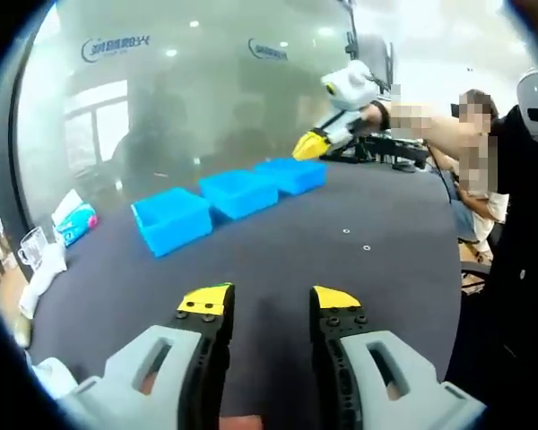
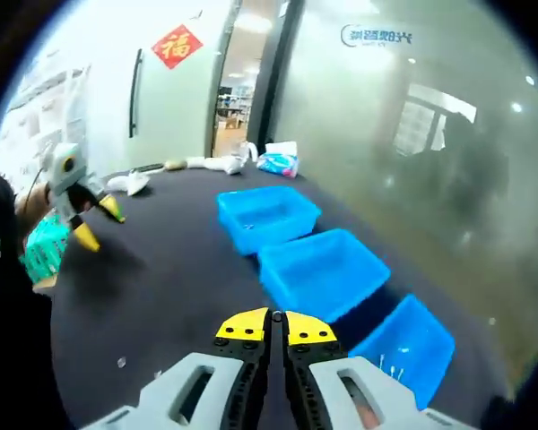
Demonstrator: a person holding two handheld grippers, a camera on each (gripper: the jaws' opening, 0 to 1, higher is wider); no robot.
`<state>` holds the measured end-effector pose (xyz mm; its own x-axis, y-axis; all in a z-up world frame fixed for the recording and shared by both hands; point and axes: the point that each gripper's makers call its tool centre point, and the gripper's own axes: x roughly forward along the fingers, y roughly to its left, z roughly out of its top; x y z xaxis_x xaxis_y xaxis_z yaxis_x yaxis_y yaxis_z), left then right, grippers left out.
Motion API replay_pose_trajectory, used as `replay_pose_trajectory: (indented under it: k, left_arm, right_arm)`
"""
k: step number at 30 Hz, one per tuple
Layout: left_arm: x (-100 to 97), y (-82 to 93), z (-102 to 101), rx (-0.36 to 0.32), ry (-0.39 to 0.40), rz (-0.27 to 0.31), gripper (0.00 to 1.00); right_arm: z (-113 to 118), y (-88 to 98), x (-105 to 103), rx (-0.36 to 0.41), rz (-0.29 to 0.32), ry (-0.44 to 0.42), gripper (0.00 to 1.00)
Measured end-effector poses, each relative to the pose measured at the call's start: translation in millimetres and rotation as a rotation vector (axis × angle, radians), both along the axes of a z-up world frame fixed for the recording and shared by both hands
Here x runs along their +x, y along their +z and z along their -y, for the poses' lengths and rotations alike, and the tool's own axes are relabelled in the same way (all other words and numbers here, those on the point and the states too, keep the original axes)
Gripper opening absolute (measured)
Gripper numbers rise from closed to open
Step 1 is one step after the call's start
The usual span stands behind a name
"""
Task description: Sort the screws, nuts, and washers into the corresponding bins
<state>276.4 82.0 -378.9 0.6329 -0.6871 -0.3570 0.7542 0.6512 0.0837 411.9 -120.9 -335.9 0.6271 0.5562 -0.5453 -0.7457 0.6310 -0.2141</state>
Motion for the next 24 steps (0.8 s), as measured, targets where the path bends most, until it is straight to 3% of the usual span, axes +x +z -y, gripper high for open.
replay_pose_trajectory:
  k: [6,11,18,21,24]
  left_arm:
    - [0.8,-0.5,-7.6,-0.006,0.022,0.001,0.32]
    - [0.1,-3.5,-13.0,-0.009,0.034,-0.005,0.32]
    - [-1.4,-8.4,-17.0,-0.012,0.043,-0.014,0.32]
    - [-1.6,-8.8,-17.3,-0.013,0.043,-0.016,0.32]
    - [-1.5,-8.4,-17.4,-0.016,0.043,-0.015,0.32]
  right_arm:
    - [-8.8,-8.7,46.2,-0.023,-0.018,-0.044,0.03]
    - [-13.0,-23.8,71.6,-0.052,-0.053,-0.066,0.03]
    - [-18.4,-38.2,78.9,-0.065,-0.07,-0.061,0.03]
    - [-22.5,-41.3,77.3,-0.09,-0.05,-0.026,0.21]
    - [-24.8,-41.8,72.3,-0.089,-0.05,-0.014,0.25]
